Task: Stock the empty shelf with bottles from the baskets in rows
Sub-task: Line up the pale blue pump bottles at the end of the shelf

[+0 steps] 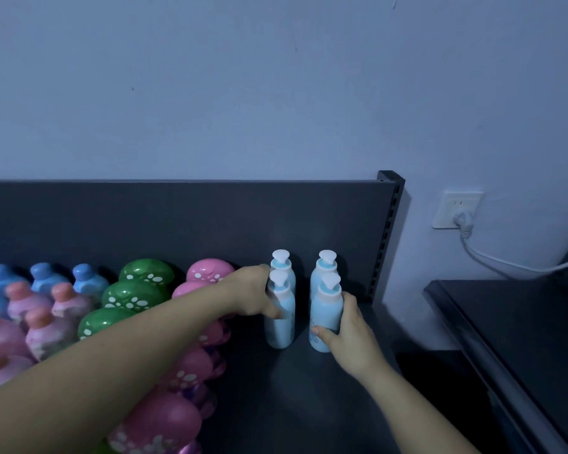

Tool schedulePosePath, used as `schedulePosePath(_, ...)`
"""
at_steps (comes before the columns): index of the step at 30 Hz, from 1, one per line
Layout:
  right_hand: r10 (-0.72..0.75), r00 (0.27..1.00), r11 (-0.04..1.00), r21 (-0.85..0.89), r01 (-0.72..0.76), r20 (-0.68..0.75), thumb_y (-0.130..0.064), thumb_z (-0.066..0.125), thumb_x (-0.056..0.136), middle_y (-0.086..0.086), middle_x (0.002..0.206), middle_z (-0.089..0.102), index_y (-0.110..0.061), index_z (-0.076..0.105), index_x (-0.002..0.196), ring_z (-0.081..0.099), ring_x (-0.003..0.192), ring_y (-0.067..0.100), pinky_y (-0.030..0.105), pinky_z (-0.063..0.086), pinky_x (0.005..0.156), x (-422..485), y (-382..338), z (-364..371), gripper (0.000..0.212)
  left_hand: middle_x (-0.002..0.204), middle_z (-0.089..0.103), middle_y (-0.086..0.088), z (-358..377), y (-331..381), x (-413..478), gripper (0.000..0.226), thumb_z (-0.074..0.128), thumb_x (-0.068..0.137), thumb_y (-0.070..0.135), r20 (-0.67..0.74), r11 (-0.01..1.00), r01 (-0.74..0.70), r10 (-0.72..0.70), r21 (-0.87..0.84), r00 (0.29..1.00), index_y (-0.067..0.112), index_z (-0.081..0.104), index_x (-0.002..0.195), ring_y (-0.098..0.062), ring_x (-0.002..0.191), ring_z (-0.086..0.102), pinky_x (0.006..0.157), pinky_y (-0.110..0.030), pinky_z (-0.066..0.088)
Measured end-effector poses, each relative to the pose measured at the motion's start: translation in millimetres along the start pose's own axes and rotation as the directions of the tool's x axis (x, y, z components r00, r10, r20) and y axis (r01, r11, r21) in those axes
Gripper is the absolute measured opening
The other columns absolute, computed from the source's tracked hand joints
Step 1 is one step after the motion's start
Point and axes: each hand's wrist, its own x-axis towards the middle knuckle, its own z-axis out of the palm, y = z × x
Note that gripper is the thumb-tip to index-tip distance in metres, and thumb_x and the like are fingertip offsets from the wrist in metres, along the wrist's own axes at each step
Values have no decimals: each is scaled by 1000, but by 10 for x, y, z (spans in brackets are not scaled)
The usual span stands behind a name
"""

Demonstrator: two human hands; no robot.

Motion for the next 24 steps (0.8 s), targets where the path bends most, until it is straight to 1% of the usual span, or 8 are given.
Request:
schedulePosePath(3,-4,1000,1000,-4,4,22,-32,75,83,-4,138,46,-23,30,138,50,119,16,26,40,89,37,-14,6,72,83,57,9,-36,-14,5,48,81,60,49,19,1000,-10,11,-5,1000,27,46,83,-13,73,56,65,-29,48)
schedulePosePath(7,-8,999,1000,-10,8,32,-32,75,83,-4,138,48,-22,29,138,51,119,17,29,43,91,82,-21,8,72,83,58,6,-61,-7,11,47,80,61,48,25,1000,-18,18,12,1000,23,47,84,-14,73,56,68,-32,51)
schedulePosePath(11,6,999,1000,-15,-5,33,-33,74,83,-4,135,50,-23,30,136,53,117,17,30,45,91,85,9,6,70,81,56,7,-42,23,13,45,79,64,44,44,1000,-26,26,-4,999,21,49,86,-12,70,54,64,-29,48)
schedulePosePath(14,8,999,1000,-18,-7,33,-33,75,83,-5,135,51,-23,30,136,53,117,17,31,45,92,87,9,2,70,87,59,5,-20,1,42,48,80,62,46,43,999,-35,36,-16,998,21,50,90,-13,73,56,68,-31,51)
schedulePosePath(17,8,1000,999,-37,-7,26,-36,75,82,-5,135,53,-25,31,137,55,117,17,33,48,93,81,10,-2,72,88,60,6,-10,-23,52,52,81,62,47,46,999,-34,36,-29,998,20,51,95,-13,76,57,67,-29,49)
schedulePosePath(20,7,1000,999,-52,-6,20,-37,74,82,-5,135,53,-24,31,137,55,116,18,32,47,91,59,18,-8,71,94,62,5,-3,-25,59,57,82,60,51,50,999,-39,39,-8,998,21,51,98,-16,84,61,72,-31,52)
schedulePosePath(24,2,1000,999,-38,-1,19,-37,76,80,-6,133,54,-25,33,137,54,117,16,30,45,90,49,34,-21,73,95,63,4,12,-29,59,61,84,62,51,54,1000,-27,28,-13,998,20,52,103,-17,85,61,72,-31,52)
